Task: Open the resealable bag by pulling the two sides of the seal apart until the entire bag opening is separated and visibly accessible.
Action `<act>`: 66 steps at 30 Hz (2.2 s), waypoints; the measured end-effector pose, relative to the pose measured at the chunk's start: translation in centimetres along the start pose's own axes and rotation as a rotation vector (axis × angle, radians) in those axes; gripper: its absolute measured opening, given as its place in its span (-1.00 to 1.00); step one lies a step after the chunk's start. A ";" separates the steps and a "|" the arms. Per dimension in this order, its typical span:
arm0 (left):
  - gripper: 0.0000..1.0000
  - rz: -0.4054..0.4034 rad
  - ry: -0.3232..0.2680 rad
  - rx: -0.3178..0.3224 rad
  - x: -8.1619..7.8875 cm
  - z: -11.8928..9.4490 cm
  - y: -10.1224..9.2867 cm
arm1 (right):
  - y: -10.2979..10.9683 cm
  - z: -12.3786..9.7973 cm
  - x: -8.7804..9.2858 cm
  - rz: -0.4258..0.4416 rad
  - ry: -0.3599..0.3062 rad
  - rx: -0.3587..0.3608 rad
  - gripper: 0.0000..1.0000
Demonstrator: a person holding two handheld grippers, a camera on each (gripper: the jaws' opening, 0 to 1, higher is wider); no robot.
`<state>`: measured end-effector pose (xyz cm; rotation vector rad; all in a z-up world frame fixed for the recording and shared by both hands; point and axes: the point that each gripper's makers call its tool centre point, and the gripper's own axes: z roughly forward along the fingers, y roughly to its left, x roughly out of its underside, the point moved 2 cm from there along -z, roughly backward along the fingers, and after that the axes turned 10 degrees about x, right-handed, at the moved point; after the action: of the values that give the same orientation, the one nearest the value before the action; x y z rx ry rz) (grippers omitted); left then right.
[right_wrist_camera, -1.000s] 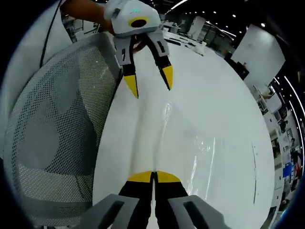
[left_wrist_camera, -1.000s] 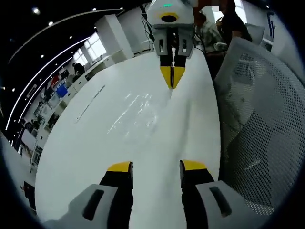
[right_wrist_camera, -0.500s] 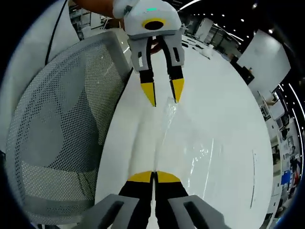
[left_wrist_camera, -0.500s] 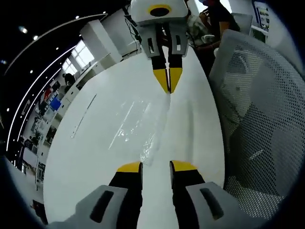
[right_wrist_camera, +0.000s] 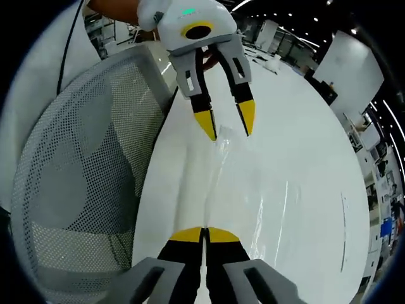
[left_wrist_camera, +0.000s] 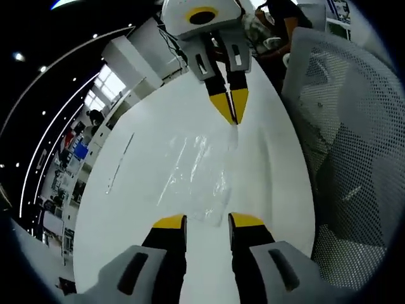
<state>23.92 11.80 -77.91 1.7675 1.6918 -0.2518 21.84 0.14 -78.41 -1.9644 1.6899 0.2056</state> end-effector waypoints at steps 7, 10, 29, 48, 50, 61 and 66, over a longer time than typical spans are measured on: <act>-0.87 0.093 -0.002 0.048 -0.9 0.4 -1.1 | -0.1 0.1 -0.3 0.028 -0.003 -0.009 -1.00; -0.92 0.087 -0.005 0.055 -0.8 0.6 -1.1 | 0.0 0.1 -0.2 0.030 -0.003 -0.012 -1.00; -1.00 0.013 -0.035 0.086 -1.3 0.6 -0.6 | -0.9 1.3 -3.5 0.124 -0.090 0.033 -0.85; -1.00 0.028 -0.048 0.151 -2.9 0.3 -0.7 | -1.6 2.8 -7.9 0.073 -0.149 0.080 -1.00; -1.00 0.000 -0.043 0.156 -2.8 0.4 -0.9 | -1.4 2.9 -7.8 0.125 -0.128 0.065 -1.00; -1.00 -0.042 -0.036 0.164 -2.2 0.9 -0.3 | -2.0 2.9 -6.5 0.210 -0.066 0.069 -1.00; -1.00 -0.036 -0.022 0.171 -1.7 1.0 -0.4 | -1.8 2.7 -4.9 0.219 -0.036 0.063 -1.00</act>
<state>23.65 9.80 -77.85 1.8508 1.7319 -0.4423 23.17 5.88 -77.93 -1.7196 1.8641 0.2621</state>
